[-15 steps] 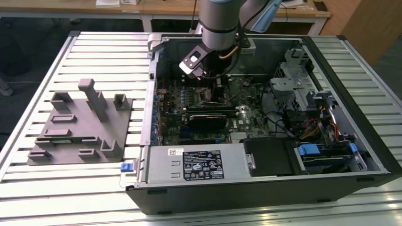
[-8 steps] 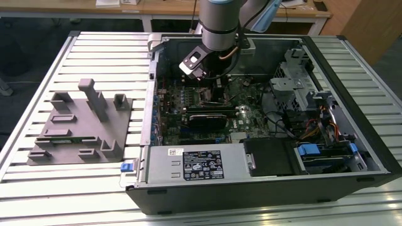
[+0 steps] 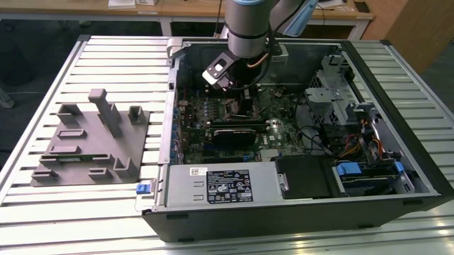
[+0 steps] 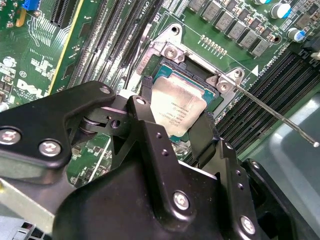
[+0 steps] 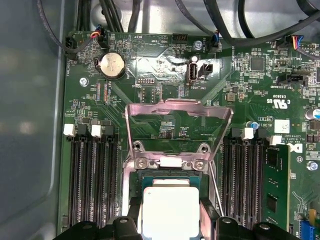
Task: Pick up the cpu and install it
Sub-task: 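Place the cpu into insertion slot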
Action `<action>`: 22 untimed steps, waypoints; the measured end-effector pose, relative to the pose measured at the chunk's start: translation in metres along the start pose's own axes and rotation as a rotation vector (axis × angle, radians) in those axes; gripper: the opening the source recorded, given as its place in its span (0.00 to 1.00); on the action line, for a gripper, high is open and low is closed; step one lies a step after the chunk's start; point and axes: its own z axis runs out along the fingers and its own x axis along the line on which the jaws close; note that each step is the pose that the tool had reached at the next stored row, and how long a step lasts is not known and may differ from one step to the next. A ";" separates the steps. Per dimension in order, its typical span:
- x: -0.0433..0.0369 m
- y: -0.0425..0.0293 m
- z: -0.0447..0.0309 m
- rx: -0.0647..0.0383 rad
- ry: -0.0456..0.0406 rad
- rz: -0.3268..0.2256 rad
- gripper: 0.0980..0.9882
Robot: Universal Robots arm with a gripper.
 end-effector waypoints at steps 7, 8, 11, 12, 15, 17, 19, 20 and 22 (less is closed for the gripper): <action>0.0007 -0.0001 0.0021 0.000 -0.0001 0.000 0.50; 0.0008 -0.0001 0.0024 0.000 0.0000 0.000 0.50; 0.0009 -0.0001 0.0031 0.000 -0.0002 0.000 0.50; 0.0009 -0.0001 0.0034 0.000 -0.0001 0.000 0.50; 0.0009 0.0000 0.0036 0.000 -0.0002 0.000 0.50; 0.0009 0.0001 0.0037 0.000 0.0000 0.000 0.50; 0.0009 0.0001 0.0037 0.000 -0.0001 0.000 0.50; 0.0009 0.0002 0.0037 0.000 0.0000 0.000 0.50; 0.0009 0.0002 0.0037 0.000 -0.0001 0.000 0.50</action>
